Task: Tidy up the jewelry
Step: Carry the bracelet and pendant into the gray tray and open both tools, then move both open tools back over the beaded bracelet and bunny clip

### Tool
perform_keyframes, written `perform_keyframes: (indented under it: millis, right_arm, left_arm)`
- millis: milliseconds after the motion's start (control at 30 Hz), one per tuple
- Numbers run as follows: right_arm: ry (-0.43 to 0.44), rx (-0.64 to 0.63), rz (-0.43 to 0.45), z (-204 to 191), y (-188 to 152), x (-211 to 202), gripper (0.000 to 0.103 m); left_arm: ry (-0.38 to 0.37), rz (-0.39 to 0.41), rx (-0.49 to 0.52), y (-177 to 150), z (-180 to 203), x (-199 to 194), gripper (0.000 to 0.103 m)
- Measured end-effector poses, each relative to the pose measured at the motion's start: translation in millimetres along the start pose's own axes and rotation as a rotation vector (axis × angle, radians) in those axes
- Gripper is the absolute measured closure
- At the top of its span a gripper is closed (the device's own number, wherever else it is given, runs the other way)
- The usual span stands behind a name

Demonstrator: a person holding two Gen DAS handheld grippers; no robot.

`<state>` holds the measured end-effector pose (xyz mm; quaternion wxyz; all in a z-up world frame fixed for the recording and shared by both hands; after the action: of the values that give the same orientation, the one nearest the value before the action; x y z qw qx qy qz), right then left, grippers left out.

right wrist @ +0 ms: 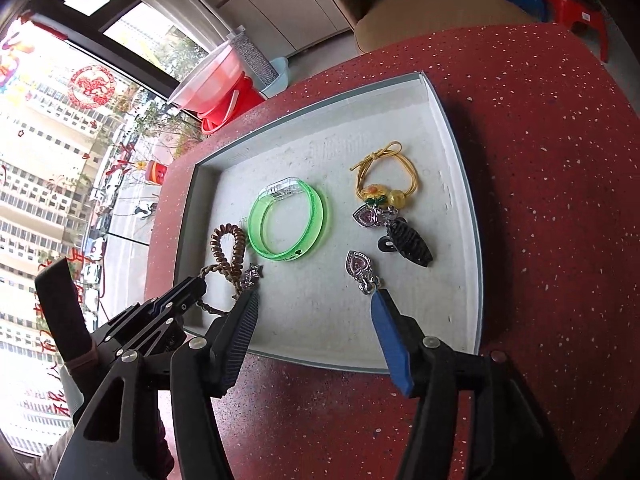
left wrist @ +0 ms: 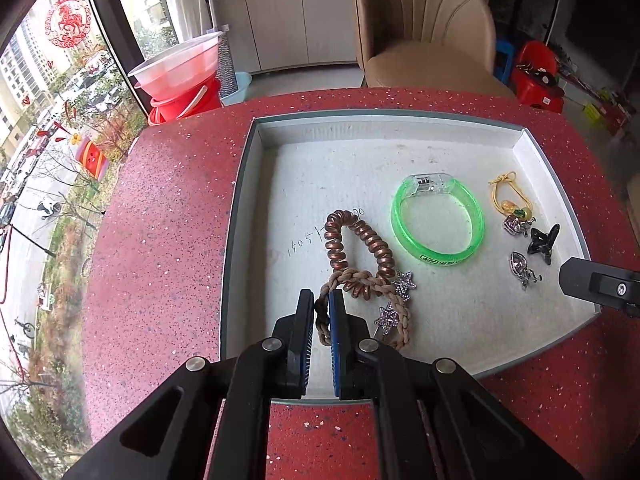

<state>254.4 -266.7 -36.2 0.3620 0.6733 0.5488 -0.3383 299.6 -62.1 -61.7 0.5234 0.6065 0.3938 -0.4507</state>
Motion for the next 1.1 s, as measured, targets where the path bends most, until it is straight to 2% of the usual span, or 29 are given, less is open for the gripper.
perform_keyframes:
  millis: [400, 433, 467, 500, 533, 600, 633, 667, 800, 900, 1100]
  right_arm:
    - [-0.009, -0.011, 0.031, -10.7, -23.7, -22.5, 0.037]
    - [-0.01, -0.01, 0.032, -10.7, -26.9, -24.0, 0.037]
    - [-0.011, -0.009, 0.032, -10.4, -30.3, -25.7, 0.037]
    - [-0.012, -0.007, 0.032, -10.0, -33.7, -27.7, 0.037]
    - [-0.013, -0.005, 0.032, -9.1, -36.7, -29.0, 0.037]
    - [-0.017, -0.001, 0.032, -8.2, -43.2, -32.0, 0.034]
    - [-0.018, 0.001, 0.033, -7.8, -46.3, -33.4, 0.025]
    - [-0.019, 0.002, 0.036, -7.6, -49.5, -34.7, 0.022]
    - [-0.032, -0.004, 0.053, -9.3, -62.1, -40.3, 0.022]
    - [-0.039, -0.023, 0.07, -13.6, -74.3, -46.2, 0.0]
    - [-0.029, -0.046, 0.074, -24.3, -103.0, -54.7, 0.0]
  left_arm:
    - [-0.053, 0.038, -0.008, -9.3, -7.1, -19.2, 0.076]
    - [-0.056, 0.04, -0.011, -10.4, -8.6, -21.6, 0.067]
    - [-0.058, 0.04, -0.013, -11.7, -11.6, -23.8, 0.015]
    - [-0.045, 0.039, -0.023, -13.8, -13.6, -26.1, 0.0]
    - [-0.035, 0.069, -0.03, -15.3, -15.2, -31.0, 0.0]
    - [-0.043, 0.072, -0.024, -18.8, -14.5, -34.3, 0.0]
    - [-0.046, 0.074, -0.024, -21.0, -14.2, -36.1, 0.0]
    - [-0.044, 0.077, -0.022, -23.5, -14.6, -37.2, 0.0]
    - [-0.028, 0.088, -0.023, -38.4, -16.8, -45.9, 0.0]
    - [-0.043, 0.068, -0.033, -55.3, -17.2, -53.3, 0.0]
    - [-0.044, 0.043, -0.01, -96.0, -20.6, -67.2, 0.0]
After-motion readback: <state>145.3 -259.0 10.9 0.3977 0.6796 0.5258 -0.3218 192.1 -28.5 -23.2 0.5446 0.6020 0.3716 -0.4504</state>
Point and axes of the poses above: each gripper's, at about its wrist camera, not at the fingertips, and x roughly the way its jaws point, z to its right, y to its top, the point moved 4 cm from there along x, roughly the way its jaws point, and after that the axes turned 10 degrees about -z, right-handed, at the moved point
